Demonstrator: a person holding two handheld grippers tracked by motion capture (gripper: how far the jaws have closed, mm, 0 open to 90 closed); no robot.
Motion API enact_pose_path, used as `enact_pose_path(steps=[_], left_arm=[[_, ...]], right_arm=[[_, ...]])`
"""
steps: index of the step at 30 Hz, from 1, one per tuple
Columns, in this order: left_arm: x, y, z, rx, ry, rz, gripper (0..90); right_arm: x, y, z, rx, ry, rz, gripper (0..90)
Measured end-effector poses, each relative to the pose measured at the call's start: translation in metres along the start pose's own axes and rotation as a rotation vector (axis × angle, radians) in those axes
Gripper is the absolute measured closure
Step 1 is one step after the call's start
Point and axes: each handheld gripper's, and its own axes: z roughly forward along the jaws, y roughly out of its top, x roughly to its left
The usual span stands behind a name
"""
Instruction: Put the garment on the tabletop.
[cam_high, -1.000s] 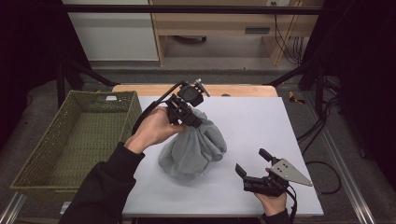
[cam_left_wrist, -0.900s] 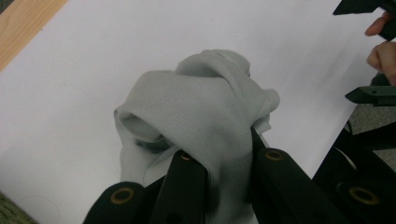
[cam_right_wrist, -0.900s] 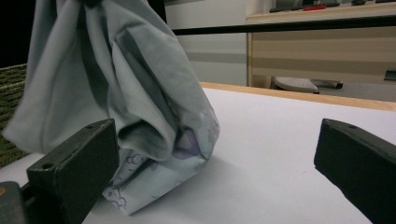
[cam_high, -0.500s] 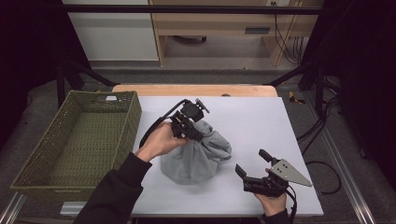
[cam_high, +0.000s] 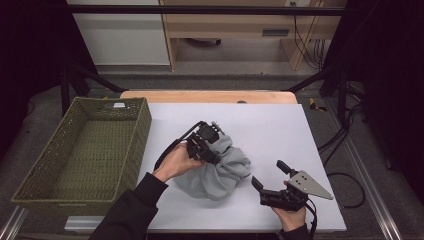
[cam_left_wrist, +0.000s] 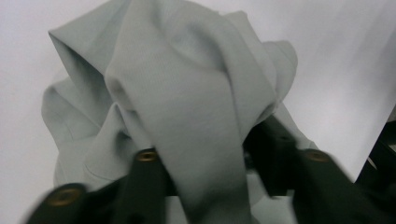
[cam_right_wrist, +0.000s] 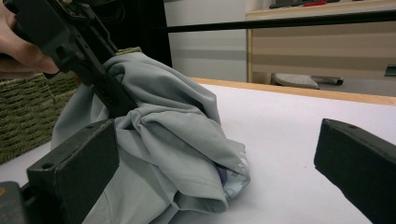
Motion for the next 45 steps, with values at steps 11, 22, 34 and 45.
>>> enact_pose_path(steps=[11, 22, 34, 45], left_arm=[[-0.005, -0.006, -0.027, -0.162, 0.026, -0.011, 14.4], [-0.008, -0.037, -0.058, -0.395, 0.054, -0.056, 9.7], [0.000, -0.095, -0.067, -0.580, 0.062, -0.111, 9.1], [0.003, -0.149, -0.056, -0.711, 0.034, -0.180, 8.5]], right_arm=[[0.000, 0.000, 0.000, -0.005, 0.003, 0.005, 0.2], [-0.001, 0.001, -0.001, -0.010, 0.001, 0.013, 0.2], [-0.001, 0.001, 0.000, -0.009, 0.000, 0.019, 0.2], [-0.002, 0.000, 0.000, -0.007, 0.007, 0.019, 0.2]])
